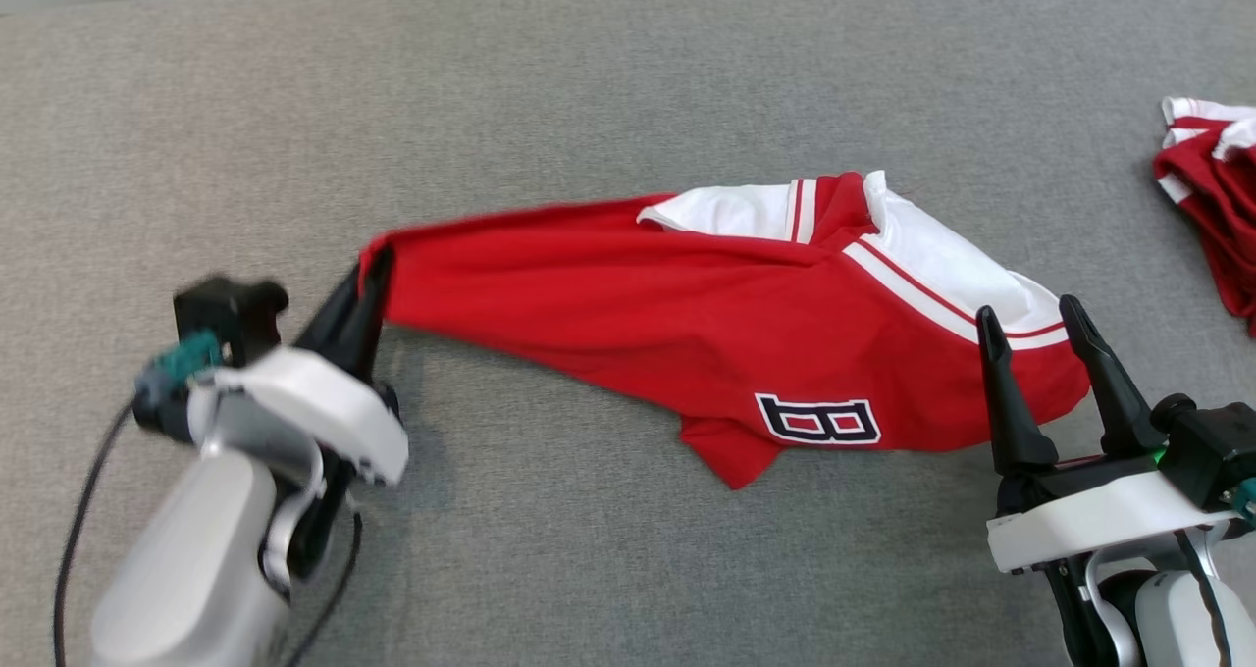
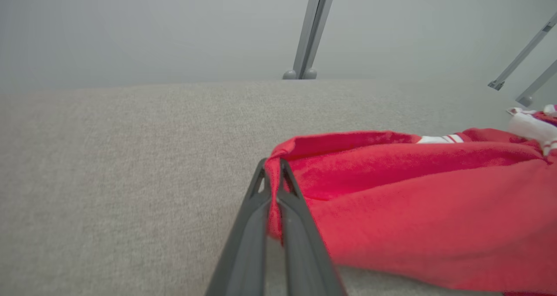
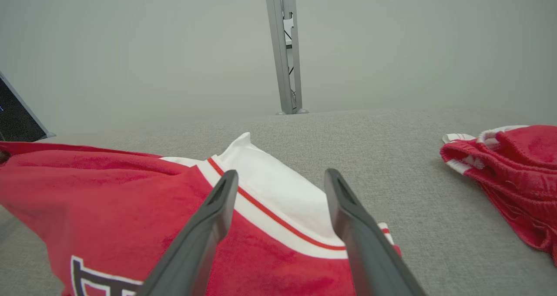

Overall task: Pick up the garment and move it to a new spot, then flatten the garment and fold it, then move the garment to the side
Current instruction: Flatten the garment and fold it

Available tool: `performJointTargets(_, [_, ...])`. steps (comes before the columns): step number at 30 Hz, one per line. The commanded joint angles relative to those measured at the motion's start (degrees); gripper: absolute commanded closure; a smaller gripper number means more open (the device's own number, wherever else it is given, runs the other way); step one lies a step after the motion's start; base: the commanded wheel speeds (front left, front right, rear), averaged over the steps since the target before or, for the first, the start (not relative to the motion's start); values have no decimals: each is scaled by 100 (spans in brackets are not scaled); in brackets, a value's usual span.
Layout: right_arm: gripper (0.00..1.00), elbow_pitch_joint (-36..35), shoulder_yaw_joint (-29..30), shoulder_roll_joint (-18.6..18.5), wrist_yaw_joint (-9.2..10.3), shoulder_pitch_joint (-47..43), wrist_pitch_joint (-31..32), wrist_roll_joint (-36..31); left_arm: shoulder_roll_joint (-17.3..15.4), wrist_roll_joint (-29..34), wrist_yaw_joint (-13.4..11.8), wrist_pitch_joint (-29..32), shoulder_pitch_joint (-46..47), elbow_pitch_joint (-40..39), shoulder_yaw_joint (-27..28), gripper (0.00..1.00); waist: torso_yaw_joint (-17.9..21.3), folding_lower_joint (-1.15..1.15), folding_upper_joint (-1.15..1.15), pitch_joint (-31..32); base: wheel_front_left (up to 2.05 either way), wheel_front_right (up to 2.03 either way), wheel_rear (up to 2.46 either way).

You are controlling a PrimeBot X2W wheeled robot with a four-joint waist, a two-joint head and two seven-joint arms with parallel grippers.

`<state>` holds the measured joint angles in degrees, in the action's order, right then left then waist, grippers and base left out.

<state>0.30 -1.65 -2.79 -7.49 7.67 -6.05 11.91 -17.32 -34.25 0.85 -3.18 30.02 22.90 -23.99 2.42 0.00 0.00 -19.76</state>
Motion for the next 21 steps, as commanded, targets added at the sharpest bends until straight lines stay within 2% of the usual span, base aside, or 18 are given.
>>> performJointTargets(1, [0,-63,45,-28,-1,-46,40,-51,-38,-79,-130,-33,-388,-263,51,100,-116,0,0,53,0,0,0])
performJointTargets(10, [0,-186,54,-33,-1,-130,197,-56,120,-583,-668,-310,-2034,-855,350,100,-290,0,0,171,0,0,0])
performJointTargets(15, [0,-224,80,-46,-1,-178,239,-42,202,-653,-685,-392,-2262,-870,346,100,-335,0,0,198,0,0,0])
performJointTargets(16, [0,-232,87,-49,-1,-193,237,-36,214,-637,-712,-445,-2269,-884,358,62,-346,0,0,207,0,0,0])
performJointTargets(17, [0,-240,87,-46,-1,-196,242,-34,237,-606,-743,-488,-2263,-889,355,0,-352,0,0,214,0,0,0])
performJointTargets(21, [0,-267,71,-50,-1,-191,266,-52,353,-539,-742,-768,-2135,-1034,363,0,-352,0,0,252,0,0,0])
